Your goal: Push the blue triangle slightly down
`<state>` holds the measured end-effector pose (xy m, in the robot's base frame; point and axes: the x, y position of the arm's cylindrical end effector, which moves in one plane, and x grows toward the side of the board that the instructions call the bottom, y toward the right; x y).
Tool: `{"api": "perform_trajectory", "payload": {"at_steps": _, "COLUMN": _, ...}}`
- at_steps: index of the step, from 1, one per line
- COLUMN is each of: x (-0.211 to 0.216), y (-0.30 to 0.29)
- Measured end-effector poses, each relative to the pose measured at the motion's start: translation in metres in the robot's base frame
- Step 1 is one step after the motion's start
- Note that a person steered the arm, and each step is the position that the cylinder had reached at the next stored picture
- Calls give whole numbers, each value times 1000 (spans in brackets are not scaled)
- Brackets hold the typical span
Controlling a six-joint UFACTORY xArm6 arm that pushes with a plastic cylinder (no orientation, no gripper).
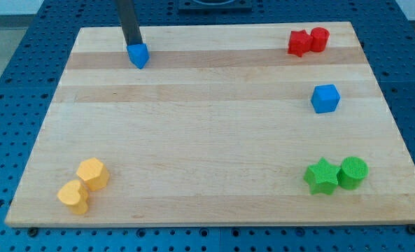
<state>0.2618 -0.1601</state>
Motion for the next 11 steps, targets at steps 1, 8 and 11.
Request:
{"api": "perform_trajectory", "payload": {"at_steps": 1, "x": 11, "y": 3}}
{"api": "perform_trajectory", "payload": {"at_steps": 8, "x": 190, "y": 4}}
{"api": "perform_trajectory", "payload": {"at_steps": 11, "x": 168, "y": -34}}
